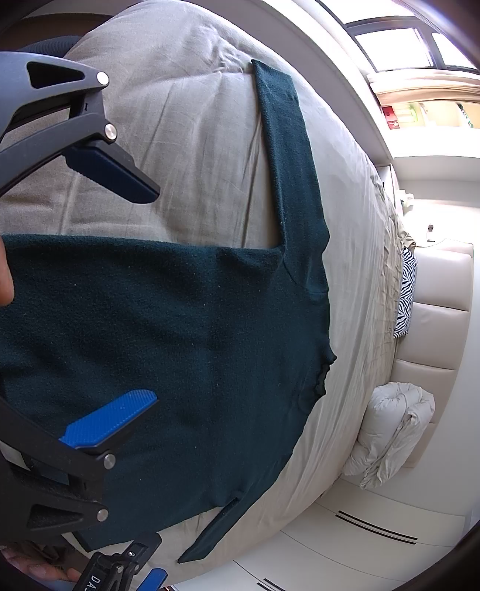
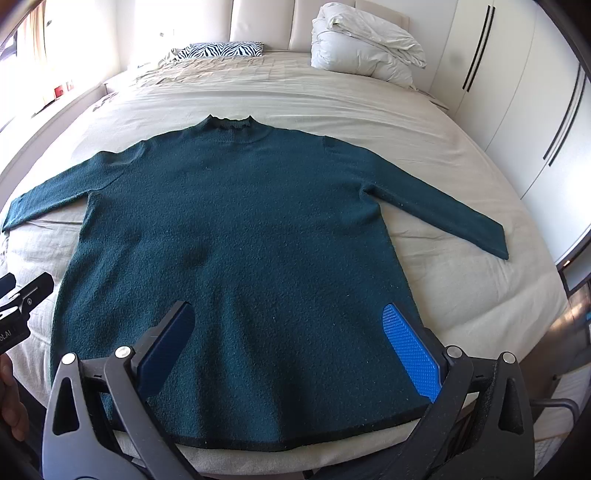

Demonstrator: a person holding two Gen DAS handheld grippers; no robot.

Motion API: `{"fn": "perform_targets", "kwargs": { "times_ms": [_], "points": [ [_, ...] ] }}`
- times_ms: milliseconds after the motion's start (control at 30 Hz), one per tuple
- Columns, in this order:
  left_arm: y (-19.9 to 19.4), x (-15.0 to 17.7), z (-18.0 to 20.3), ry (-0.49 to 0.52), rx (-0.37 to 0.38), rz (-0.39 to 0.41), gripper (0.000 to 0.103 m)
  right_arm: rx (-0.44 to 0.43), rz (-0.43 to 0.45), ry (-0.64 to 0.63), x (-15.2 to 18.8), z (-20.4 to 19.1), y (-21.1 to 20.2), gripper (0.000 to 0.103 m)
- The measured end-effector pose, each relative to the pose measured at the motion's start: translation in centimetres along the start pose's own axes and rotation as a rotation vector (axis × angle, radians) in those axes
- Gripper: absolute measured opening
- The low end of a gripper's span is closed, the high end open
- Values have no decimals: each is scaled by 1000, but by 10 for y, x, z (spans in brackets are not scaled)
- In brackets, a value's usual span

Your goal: Fold small clothes

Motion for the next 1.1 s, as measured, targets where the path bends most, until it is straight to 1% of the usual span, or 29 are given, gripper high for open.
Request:
{"fn": "perform_targets", "kwargs": {
  "times_ms": [1100],
  "points": [
    [2,1,0,-2,6,-1,103,0,-5,-1,0,-1,1,103]
  ]
}}
Point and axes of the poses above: each gripper's, at about its wrist camera, not at the fingertips, and y roughly the way its jaws point, z to its right, x to its underside, the point moved 10 cm from there along y, roughly the way its jaws point, and after that the axes turned 10 degrees about -z, right-handed, at the moved point
